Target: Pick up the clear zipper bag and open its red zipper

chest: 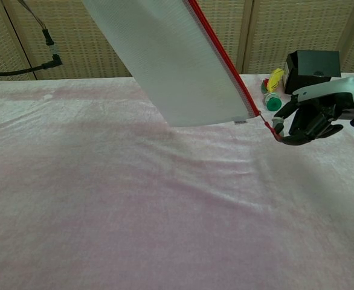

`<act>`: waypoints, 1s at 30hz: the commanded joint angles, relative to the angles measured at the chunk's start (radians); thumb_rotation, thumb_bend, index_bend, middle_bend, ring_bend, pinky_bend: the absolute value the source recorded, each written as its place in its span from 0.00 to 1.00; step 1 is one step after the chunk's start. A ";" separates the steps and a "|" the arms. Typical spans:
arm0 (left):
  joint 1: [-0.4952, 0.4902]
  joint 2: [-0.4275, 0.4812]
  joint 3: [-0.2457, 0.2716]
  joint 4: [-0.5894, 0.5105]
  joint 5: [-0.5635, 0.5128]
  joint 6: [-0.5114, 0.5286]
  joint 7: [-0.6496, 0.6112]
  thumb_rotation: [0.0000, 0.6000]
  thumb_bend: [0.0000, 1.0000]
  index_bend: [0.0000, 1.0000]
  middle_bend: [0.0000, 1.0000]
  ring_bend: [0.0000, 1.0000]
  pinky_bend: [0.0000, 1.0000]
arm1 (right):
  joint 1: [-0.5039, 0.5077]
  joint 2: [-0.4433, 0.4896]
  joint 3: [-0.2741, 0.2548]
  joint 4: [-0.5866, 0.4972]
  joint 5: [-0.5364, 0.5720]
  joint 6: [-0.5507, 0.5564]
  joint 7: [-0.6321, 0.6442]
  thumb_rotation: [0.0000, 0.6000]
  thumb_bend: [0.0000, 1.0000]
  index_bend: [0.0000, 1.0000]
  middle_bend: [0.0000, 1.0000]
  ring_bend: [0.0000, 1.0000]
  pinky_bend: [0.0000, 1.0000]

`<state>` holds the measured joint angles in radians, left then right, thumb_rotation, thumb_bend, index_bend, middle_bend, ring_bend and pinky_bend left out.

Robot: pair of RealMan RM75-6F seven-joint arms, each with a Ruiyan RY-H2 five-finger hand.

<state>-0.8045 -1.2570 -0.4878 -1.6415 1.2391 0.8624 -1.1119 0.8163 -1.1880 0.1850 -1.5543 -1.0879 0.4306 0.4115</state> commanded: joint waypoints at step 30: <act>0.248 0.313 0.199 -0.058 0.101 0.219 0.590 1.00 0.00 0.00 0.00 0.00 0.00 | -0.272 0.059 -0.052 -0.019 -0.237 0.668 -0.325 1.00 0.00 0.00 0.01 0.02 0.20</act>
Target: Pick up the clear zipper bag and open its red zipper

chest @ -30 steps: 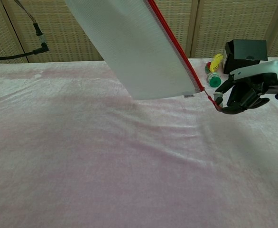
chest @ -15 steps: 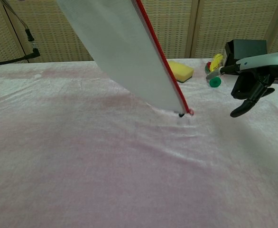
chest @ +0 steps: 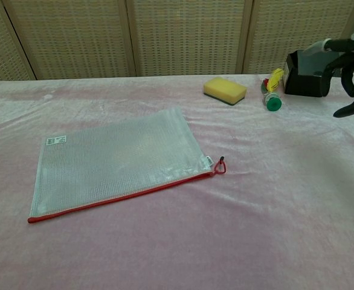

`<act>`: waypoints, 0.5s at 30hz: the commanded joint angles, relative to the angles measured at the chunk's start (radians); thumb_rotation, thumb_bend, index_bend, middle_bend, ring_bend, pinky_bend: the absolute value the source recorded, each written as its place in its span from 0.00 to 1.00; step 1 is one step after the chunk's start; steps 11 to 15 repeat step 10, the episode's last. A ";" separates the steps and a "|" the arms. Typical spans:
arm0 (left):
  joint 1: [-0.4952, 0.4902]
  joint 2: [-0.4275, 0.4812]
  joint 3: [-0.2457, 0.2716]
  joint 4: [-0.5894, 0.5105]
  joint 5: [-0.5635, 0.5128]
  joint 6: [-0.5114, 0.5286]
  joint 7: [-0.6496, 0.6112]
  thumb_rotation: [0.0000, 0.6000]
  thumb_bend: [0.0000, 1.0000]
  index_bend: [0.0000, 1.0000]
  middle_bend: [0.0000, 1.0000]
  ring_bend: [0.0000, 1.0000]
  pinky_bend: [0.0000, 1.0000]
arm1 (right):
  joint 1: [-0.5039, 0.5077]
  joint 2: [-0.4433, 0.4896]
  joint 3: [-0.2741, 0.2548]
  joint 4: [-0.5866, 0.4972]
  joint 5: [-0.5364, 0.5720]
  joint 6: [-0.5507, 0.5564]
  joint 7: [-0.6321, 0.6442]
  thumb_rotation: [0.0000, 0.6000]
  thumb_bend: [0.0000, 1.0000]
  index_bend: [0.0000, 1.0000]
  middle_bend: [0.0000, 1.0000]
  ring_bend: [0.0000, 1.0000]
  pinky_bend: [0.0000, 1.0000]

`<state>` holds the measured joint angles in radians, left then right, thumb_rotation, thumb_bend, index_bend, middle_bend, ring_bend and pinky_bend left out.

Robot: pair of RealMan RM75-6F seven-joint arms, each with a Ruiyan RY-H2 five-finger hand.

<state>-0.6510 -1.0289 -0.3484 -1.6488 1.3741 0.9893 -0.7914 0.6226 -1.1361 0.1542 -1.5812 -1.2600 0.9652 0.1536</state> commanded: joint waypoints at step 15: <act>0.322 0.060 0.197 -0.158 -0.067 0.402 0.738 1.00 0.00 0.00 0.00 0.00 0.00 | -0.252 -0.026 -0.085 0.056 -0.202 0.435 -0.144 1.00 0.00 0.00 0.00 0.00 0.00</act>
